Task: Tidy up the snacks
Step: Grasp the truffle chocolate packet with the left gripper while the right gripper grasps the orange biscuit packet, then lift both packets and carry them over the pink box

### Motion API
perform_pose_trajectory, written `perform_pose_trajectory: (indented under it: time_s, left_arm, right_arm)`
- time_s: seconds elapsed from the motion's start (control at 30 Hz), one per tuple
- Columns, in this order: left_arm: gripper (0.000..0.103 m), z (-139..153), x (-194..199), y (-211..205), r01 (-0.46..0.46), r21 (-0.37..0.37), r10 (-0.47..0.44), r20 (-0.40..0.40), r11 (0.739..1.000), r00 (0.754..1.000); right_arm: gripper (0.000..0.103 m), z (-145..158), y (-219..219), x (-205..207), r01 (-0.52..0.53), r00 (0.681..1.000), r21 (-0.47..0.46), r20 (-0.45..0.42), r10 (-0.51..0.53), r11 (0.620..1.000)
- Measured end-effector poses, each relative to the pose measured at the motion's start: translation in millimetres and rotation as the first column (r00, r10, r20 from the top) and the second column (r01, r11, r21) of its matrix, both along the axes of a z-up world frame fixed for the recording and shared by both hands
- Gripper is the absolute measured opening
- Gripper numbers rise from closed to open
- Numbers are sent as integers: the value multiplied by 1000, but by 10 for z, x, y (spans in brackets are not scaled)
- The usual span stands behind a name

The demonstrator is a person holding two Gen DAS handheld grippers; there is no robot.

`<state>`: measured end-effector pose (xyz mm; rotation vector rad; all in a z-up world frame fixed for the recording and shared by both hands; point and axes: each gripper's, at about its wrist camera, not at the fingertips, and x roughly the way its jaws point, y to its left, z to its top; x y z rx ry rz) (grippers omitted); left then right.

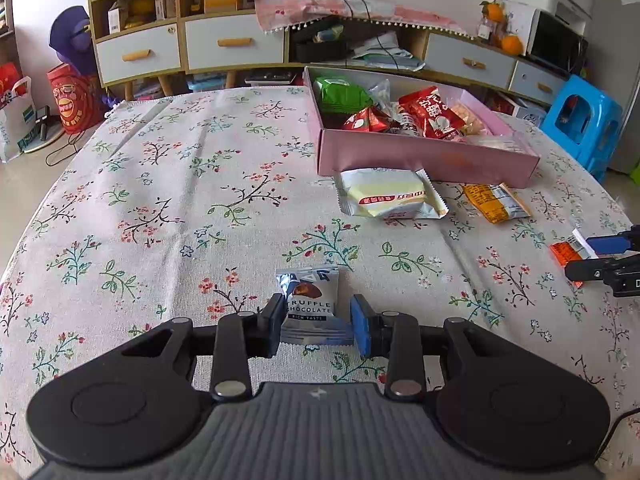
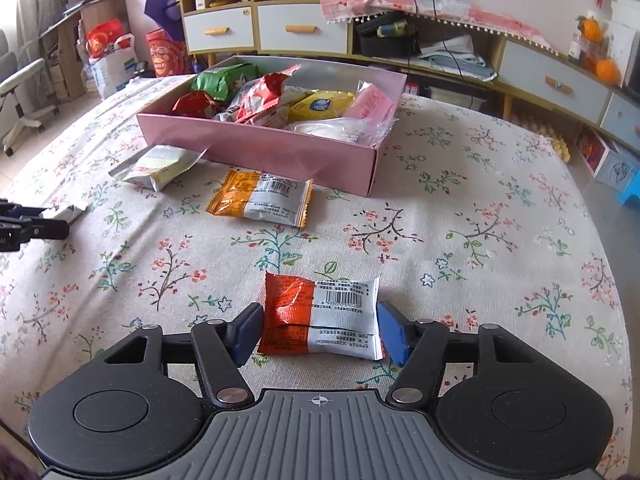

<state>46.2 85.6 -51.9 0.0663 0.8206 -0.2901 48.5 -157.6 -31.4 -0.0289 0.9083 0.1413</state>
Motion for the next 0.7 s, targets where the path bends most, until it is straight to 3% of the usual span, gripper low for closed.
perform_pose_trajectory:
  time_s: [0.2, 0.7]
  left_arm:
    - [32, 26, 5, -11, -2, -7, 2, 0, 1000, 1000]
    - [32, 210, 33, -155, 9, -56, -8, 23, 998, 1000]
  right_arm:
    - [61, 32, -29, 7, 21, 1000, 53, -15, -20, 998]
    - [61, 297, 59, 76, 31, 998, 124, 49, -38, 992]
